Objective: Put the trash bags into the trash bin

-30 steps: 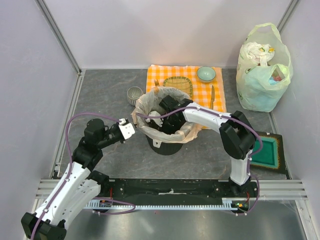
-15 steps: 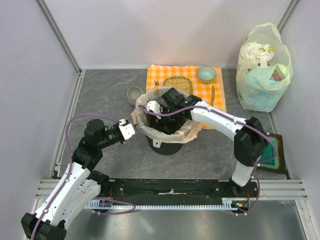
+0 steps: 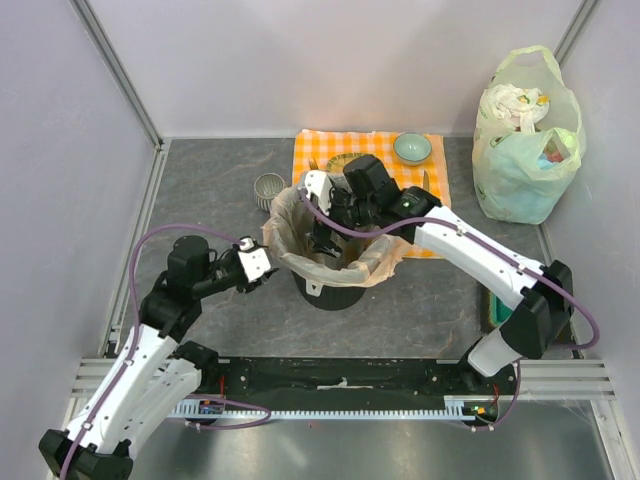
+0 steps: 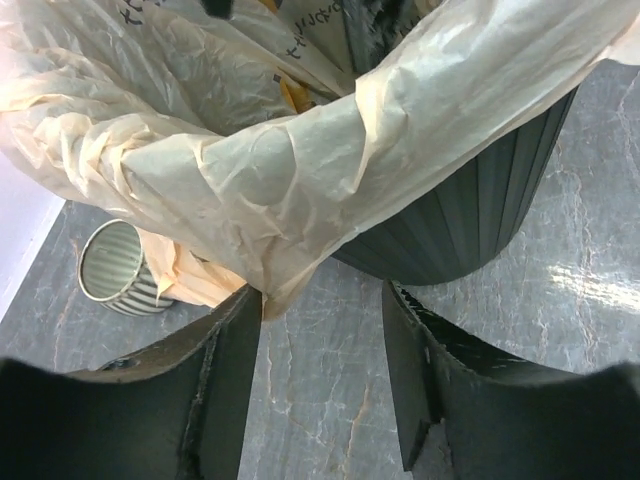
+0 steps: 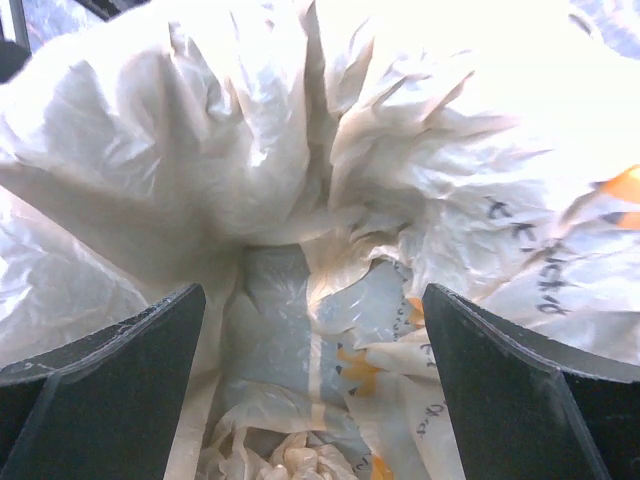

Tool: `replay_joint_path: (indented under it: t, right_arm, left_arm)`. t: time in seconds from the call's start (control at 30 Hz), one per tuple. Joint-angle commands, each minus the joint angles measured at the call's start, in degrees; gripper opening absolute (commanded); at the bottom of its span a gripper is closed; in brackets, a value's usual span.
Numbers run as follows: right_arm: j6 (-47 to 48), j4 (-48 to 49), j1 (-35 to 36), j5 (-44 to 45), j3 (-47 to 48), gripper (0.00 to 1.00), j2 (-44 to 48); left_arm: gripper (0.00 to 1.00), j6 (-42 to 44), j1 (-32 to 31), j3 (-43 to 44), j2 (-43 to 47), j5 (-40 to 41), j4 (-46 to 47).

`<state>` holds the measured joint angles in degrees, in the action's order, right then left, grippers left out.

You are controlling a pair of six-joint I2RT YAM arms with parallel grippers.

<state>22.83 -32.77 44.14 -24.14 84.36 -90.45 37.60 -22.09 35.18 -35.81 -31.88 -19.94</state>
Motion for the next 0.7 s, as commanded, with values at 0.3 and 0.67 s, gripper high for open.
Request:
replay_joint_path:
  t: [0.3,0.67]
  right_arm:
    - [-17.28,17.48,-10.90,0.06,-2.09,0.98,16.53]
    - [-32.05,12.41,-32.96,5.77,-4.28,0.98,25.50]
  left_arm:
    - [0.73,-12.52,0.55,14.21,0.04,6.72,-21.80]
    - [0.86,-36.97,14.51,57.16,-31.65,8.07,-34.62]
